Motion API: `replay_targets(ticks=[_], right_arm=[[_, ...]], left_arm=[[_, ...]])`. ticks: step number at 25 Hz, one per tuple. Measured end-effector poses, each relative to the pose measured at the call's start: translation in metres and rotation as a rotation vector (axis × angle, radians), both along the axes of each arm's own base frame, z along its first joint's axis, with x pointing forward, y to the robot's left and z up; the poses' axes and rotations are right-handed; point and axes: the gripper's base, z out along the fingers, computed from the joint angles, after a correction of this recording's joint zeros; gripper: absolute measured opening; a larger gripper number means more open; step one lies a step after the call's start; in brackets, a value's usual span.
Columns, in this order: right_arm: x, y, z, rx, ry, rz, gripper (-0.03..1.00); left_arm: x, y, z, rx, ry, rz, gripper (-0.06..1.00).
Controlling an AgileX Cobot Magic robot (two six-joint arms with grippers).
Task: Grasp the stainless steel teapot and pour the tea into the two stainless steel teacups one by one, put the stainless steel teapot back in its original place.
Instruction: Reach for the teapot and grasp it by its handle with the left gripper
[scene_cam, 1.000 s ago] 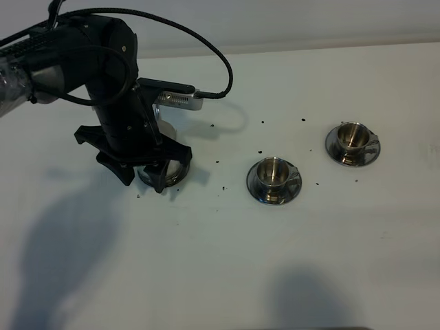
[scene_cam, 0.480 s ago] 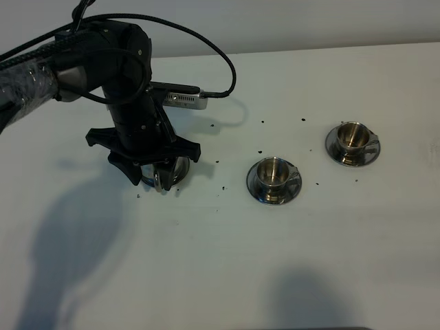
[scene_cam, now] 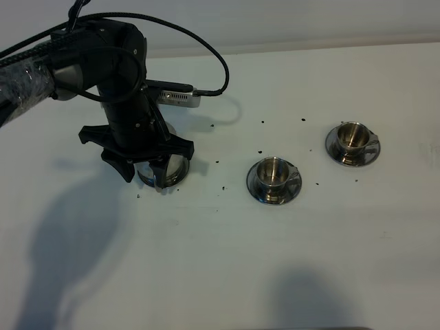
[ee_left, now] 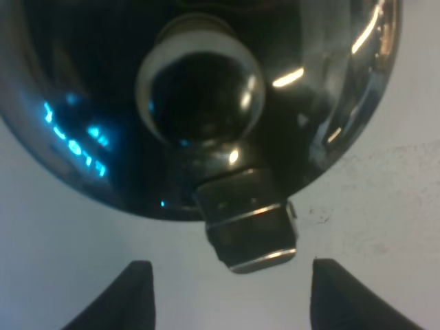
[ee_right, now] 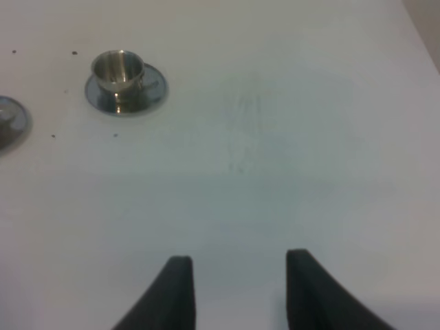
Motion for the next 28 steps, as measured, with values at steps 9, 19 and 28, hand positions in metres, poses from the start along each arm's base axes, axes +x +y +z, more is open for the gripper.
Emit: replay_targets(ticks=[9, 19, 28], right_arm=[[0.000, 0.000, 0.000, 0.000, 0.000, 0.000, 0.31], [0.000, 0.000, 0.000, 0.000, 0.000, 0.000, 0.31], [0.000, 0.000, 0.000, 0.000, 0.000, 0.000, 0.31]], left_arm=[[0.003, -0.002, -0.014, 0.004, 0.010, 0.031, 0.53], [0.008, -0.003, -0.021, -0.007, -0.011, 0.069, 0.53], [0.010, -0.005, -0.022, -0.031, -0.031, 0.082, 0.53]])
